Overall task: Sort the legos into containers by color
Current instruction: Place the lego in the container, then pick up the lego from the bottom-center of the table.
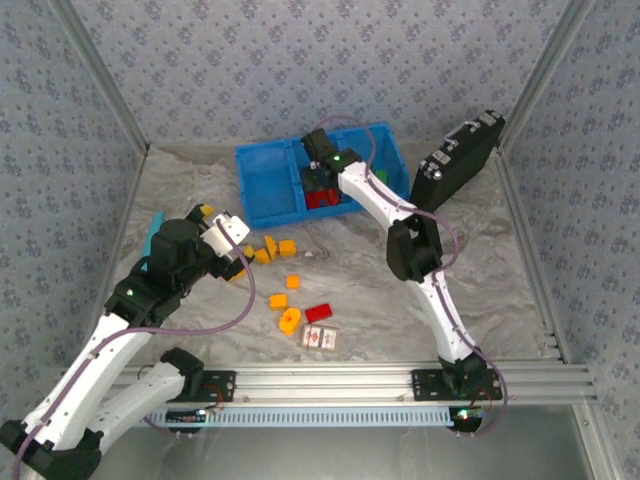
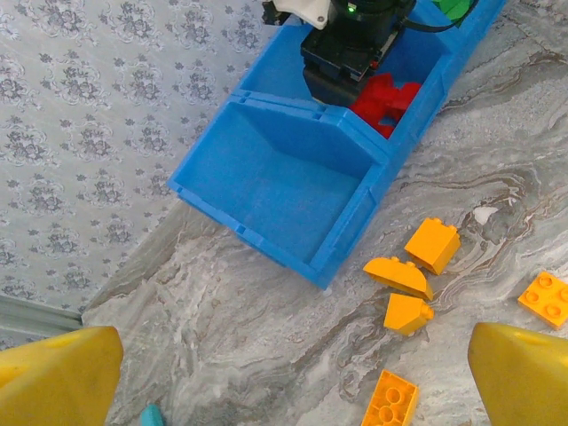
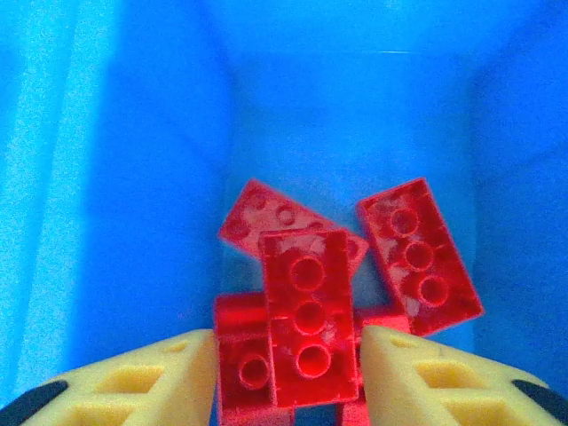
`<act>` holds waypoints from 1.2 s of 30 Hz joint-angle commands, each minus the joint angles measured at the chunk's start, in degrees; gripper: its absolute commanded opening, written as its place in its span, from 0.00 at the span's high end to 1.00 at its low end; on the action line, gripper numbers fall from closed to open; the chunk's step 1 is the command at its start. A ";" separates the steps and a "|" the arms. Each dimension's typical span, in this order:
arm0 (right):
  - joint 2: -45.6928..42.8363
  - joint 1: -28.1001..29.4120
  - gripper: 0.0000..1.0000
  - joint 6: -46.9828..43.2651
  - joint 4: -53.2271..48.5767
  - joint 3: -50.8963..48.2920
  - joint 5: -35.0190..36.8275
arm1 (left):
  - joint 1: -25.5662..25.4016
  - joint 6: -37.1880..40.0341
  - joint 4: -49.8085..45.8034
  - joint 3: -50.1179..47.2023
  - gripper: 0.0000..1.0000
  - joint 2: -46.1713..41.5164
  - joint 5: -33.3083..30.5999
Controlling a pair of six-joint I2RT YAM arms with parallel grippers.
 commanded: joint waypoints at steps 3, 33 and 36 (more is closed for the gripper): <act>-11.17 2.02 0.49 -1.84 0.40 -6.52 0.50 | -0.24 0.16 -0.13 2.51 0.00 -0.40 -0.31; -52.75 19.71 0.15 -65.92 0.04 -67.74 -18.68 | -0.20 -2.66 -1.32 3.59 0.00 0.99 2.89; -51.09 21.71 0.16 -66.68 5.08 -71.30 -16.96 | -0.15 -2.66 0.60 3.37 0.00 1.70 3.04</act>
